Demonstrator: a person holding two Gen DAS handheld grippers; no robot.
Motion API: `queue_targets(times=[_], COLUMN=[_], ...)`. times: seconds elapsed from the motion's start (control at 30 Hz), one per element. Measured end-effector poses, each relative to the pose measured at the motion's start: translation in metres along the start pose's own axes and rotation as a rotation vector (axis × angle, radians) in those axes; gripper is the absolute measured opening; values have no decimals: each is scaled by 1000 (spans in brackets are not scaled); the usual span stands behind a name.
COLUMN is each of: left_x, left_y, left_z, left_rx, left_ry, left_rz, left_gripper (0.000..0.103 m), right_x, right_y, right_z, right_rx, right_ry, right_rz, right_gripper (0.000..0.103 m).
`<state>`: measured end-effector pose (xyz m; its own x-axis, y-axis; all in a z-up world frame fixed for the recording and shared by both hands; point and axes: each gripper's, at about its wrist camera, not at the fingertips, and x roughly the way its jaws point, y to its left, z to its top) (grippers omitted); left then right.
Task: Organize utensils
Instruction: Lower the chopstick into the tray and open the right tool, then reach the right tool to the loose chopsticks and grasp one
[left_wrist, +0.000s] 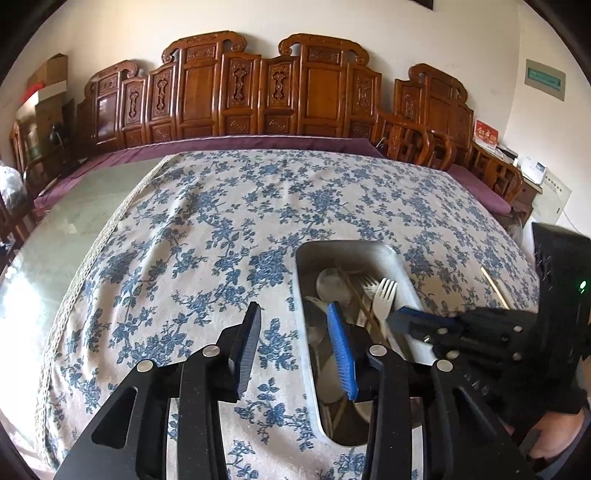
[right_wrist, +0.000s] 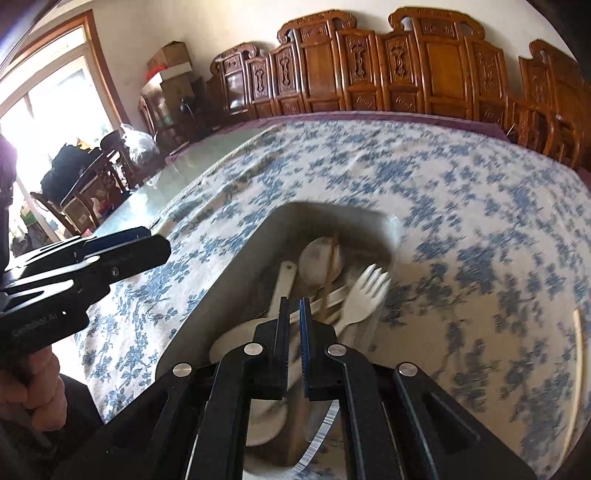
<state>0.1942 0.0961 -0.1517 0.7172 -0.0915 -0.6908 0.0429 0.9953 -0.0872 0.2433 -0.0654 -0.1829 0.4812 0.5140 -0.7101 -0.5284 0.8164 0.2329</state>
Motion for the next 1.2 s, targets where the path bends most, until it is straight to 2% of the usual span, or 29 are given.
queue_targets(times=[0.2,0.33,0.53,0.63,0.87,1.2], left_x=[0,-1,-2,-2,-3,-9], left_y=[-13,-24,-33,-38,-61,-97], left_z=[1,0,-1,-2,-7,-15], left_rx=[18,49,58,60,88,144], left_ry=[-3,-18,-26,-25,-19,-16], left_rz=[-10,-8,-18,-22,-51,-69], left_gripper=[39,59,78,81,81,81], right_x=[-39,-63,-87,-95,-97,-88], right_y=[-28,-54,-102,-130,-191,-217], right_z=[1,-4,-17,-27,-59,-78], right_rx=[-35,-50,-40,-22,79,145], right_ry=[-43,-52,-35,-24,22,90], right_rz=[-59,-126,-233,-288,-365,-385], right_gripper=[7,7,8,19,19,19])
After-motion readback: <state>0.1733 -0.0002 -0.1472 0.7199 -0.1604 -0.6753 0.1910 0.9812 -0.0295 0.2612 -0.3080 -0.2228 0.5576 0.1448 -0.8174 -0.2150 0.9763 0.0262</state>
